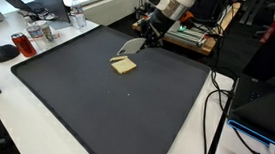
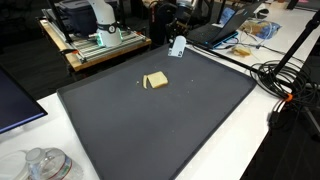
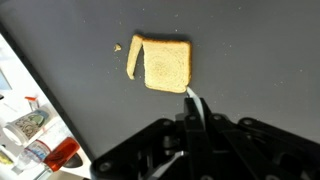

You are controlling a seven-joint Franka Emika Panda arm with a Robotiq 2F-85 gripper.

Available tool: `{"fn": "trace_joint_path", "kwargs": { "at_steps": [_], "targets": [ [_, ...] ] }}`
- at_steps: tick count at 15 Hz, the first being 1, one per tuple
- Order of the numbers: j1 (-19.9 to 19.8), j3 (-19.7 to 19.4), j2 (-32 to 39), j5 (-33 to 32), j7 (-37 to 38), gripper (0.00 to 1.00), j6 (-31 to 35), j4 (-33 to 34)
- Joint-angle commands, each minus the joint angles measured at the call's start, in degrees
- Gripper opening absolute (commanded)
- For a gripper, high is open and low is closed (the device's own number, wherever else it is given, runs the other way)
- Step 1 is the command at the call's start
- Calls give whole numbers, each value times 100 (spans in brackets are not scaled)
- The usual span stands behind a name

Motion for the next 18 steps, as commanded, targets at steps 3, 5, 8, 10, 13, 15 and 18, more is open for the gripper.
{"fn": "trace_joint_path", "kwargs": {
  "at_steps": [3,5,8,10,13,15,18],
  "targets": [
    [-574,-390,-58,1354,-2293,1,567,58],
    [-779,-523,-17,1902,-3163,1,637,119],
    [-1060,-652,66,2766,-4505,1,612,229],
    [-1190,-771,131,3272,-5250,1,500,333],
    [-1423,-908,222,3933,-6202,1,457,420],
    [-1612,-991,342,4364,-6744,1,461,509],
    [-1929,-1095,553,5008,-7442,1,241,752]
  ]
}}
